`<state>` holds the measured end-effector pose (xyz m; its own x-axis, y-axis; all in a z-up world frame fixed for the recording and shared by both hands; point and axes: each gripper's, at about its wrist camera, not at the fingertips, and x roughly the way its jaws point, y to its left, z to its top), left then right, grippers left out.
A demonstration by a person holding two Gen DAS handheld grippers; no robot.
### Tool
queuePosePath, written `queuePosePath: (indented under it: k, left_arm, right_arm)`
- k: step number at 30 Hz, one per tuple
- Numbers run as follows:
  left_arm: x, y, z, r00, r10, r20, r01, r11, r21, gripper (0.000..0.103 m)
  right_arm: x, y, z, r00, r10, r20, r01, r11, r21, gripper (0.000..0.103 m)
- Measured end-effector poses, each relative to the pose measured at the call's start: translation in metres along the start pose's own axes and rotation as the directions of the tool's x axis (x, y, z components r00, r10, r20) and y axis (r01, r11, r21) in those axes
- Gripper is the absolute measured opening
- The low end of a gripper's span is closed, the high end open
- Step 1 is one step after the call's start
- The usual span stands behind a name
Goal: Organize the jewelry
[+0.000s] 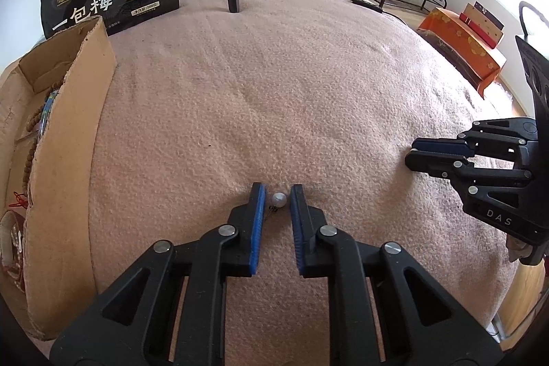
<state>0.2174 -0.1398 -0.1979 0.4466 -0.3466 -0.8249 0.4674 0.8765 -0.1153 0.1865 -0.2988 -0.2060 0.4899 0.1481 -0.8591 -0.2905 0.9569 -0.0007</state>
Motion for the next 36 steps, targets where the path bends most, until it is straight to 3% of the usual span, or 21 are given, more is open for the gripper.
queuePosePath:
  k: [3, 12, 25, 36]
  left_arm:
    - [0.000, -0.001, -0.001, 1.000, 0.001, 0.000, -0.001, 1.000, 0.002, 0.008]
    - [-0.012, -0.001, 0.001, 1.000, 0.000, 0.014, 0.000, 1.000, -0.016, 0.008]
    - [-0.059, -0.001, 0.010, 0.995, -0.006, 0.101, 0.009, 1.000, -0.026, 0.008]
    - [-0.103, 0.019, 0.013, 0.985, 0.038, 0.171, -0.032, 0.999, -0.041, 0.008]
  right_arm:
    - [-0.001, 0.001, 0.000, 1.000, -0.006, 0.000, 0.006, 1.000, -0.003, 0.007]
    - [-0.016, -0.003, -0.002, 1.000, 0.000, 0.028, -0.001, 1.000, 0.026, 0.007]
    - [-0.063, 0.004, 0.011, 0.994, -0.005, 0.108, 0.002, 0.999, 0.032, 0.007]
    - [-0.089, 0.033, 0.035, 0.988, -0.001, 0.157, 0.002, 1.000, -0.009, 0.007]
